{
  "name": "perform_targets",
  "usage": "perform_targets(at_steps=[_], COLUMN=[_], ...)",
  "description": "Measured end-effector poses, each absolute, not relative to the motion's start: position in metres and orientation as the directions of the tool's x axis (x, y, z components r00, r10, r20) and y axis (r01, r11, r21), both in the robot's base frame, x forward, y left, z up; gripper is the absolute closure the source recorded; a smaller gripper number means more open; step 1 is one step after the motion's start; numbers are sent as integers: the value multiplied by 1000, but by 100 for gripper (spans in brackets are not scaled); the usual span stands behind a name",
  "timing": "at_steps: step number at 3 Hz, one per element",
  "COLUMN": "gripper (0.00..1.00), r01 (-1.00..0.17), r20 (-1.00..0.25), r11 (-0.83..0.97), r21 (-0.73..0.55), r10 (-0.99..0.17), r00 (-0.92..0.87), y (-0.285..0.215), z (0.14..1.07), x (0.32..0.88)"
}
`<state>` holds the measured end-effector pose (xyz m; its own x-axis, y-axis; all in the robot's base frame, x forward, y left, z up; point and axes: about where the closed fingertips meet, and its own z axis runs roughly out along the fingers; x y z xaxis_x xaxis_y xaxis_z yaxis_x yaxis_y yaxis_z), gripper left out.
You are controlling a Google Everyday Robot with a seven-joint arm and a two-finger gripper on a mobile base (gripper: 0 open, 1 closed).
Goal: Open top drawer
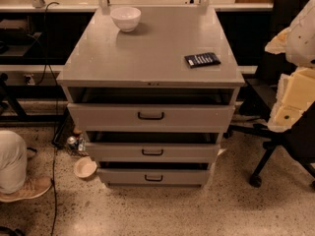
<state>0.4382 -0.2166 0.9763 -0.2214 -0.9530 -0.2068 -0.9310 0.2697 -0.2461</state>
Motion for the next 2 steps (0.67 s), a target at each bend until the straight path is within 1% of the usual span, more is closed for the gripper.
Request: perform_targets(at_steps=[1, 2], gripper=[0, 0], r01=[-931, -944], r20=[-207, -227], r11=[270, 241], r21=[-246, -224], r10=[-953, -955], r00=[-221, -190], y=[-217, -199], z=[976, 932], x=[438, 444])
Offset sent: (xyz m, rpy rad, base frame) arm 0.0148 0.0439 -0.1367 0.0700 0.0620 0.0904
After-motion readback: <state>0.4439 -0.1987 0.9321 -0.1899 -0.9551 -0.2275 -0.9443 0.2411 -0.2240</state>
